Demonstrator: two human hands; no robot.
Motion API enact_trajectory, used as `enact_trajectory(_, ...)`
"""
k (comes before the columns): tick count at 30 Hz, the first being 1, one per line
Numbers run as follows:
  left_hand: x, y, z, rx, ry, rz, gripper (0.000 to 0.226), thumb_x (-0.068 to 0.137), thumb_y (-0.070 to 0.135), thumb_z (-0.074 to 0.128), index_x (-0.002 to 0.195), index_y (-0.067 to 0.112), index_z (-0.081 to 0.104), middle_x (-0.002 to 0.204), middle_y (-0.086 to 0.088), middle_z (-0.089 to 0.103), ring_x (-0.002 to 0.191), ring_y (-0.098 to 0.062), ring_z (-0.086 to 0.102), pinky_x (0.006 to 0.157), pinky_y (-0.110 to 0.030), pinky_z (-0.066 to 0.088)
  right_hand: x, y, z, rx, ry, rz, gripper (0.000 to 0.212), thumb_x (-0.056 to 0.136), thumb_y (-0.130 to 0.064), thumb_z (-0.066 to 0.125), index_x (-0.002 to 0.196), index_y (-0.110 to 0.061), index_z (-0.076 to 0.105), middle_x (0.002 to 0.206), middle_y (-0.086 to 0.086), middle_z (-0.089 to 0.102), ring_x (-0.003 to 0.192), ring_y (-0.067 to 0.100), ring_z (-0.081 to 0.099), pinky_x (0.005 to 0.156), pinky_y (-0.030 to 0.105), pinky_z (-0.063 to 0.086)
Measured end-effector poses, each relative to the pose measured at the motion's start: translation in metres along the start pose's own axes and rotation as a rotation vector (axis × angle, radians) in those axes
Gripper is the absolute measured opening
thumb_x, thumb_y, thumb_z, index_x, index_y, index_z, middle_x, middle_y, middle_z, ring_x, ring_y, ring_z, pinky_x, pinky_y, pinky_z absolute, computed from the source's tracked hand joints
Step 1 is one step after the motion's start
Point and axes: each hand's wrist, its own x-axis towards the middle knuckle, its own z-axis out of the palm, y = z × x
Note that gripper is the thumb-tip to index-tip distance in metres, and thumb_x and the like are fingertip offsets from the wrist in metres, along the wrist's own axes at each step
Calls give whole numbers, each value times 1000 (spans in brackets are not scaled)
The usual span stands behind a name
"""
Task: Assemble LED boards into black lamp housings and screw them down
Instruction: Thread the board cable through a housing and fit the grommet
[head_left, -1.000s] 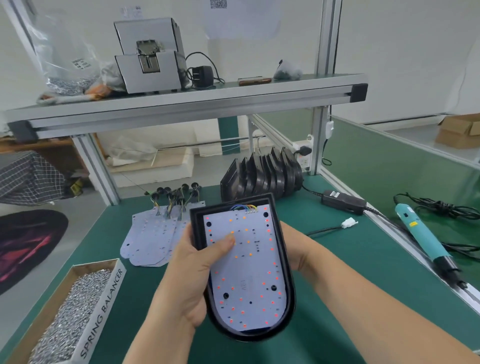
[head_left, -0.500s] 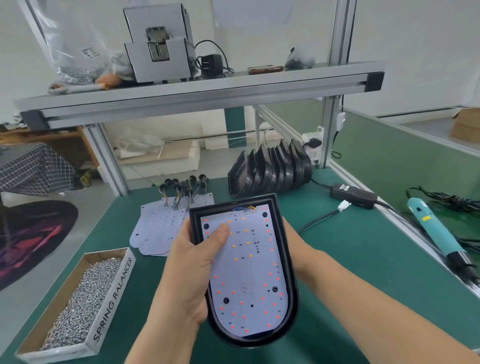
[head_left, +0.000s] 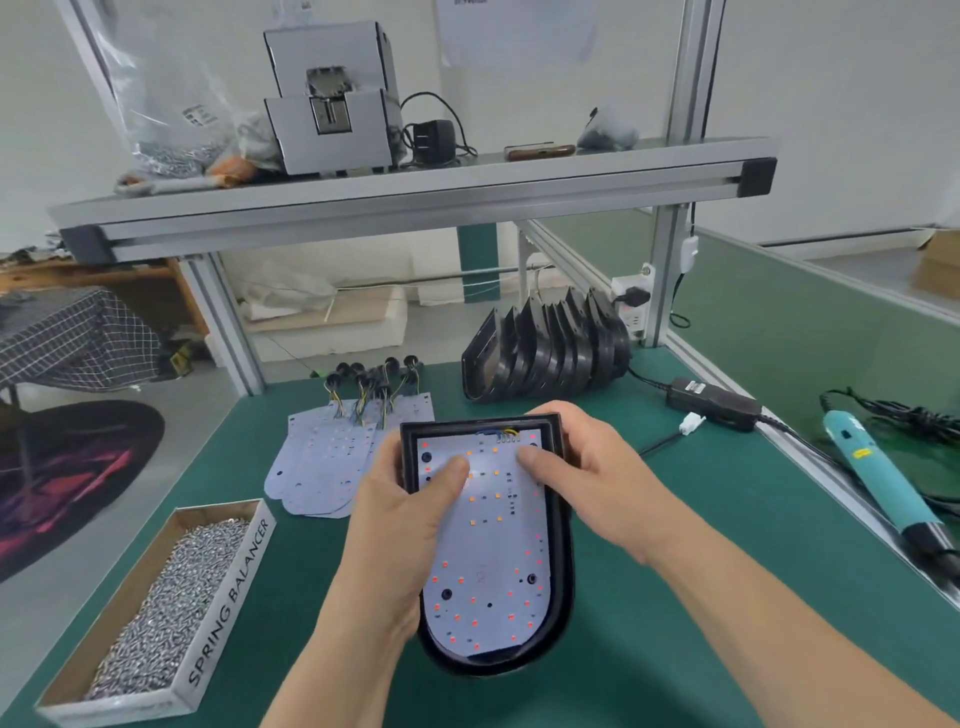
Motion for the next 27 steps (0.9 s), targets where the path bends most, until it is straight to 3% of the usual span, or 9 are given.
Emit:
enact_trajectory(4,0,-2,5,-23,-43,8,25,95,6,64,111,25,68,109,-8,76,97,-30,75,75,-37,62,-5,2,0,-55,92,-78,8,98,-13,62,102,-20,61,87,8,66,82,35,58,80,50,50)
enact_trajectory(8,2,-2,8,-58,-33,2,24,93,6,66,112,20,66,107,-9,77,94,-29,75,69,-31,61,-6,5,-6,-46,10,-71,13,98,-25,61,110,-30,60,96,-5,70,88,22,64,80,39,55)
enact_trajectory(10,4,-1,8,-100,-29,-18,28,85,11,70,111,19,67,105,-10,77,90,-28,76,66,-32,61,-3,7,-17,159,-112,8,25,100,-36,58,121,-23,62,107,-8,70,94,12,63,81,30,52)
enact_trajectory(12,5,1,8,-121,-37,-50,37,77,16,74,112,18,67,105,-10,77,88,-27,76,64,-31,61,3,8,-27,451,-102,149,41,105,-43,44,130,-16,62,117,5,67,101,21,58,78,34,49)
enact_trajectory(14,5,0,12,-128,-85,-91,44,76,15,81,118,16,66,108,-10,77,92,-28,76,67,-33,61,6,13,-29,617,-92,216,37,105,-26,40,134,-20,62,124,11,67,109,30,58,87,43,47)
enact_trajectory(16,5,-4,17,-133,-142,-126,47,76,17,80,121,15,65,112,-11,76,98,-30,75,72,-36,61,2,15,-22,561,-210,217,34,96,-14,53,119,-26,74,115,-1,75,106,18,69,92,34,53)
enact_trajectory(20,2,-7,22,-106,-256,-146,50,77,22,79,123,10,65,118,-14,73,106,-33,72,79,-37,60,-8,7,-8,447,-424,273,42,74,-13,47,45,-31,72,48,-17,61,45,-7,56,49,8,44)
enact_trajectory(24,3,-2,9,-155,-248,-133,55,69,25,88,115,4,69,115,-20,73,100,-33,74,75,-37,60,-5,13,-14,599,-289,203,16,81,-8,57,82,-20,67,78,-2,65,68,10,58,65,24,47)
enact_trajectory(27,6,5,3,-149,-325,-76,47,66,29,90,106,13,74,113,-19,73,100,-33,73,80,-40,60,1,17,-21,689,-213,213,4,84,-15,58,84,-14,62,75,19,45,61,21,44,54,27,36)
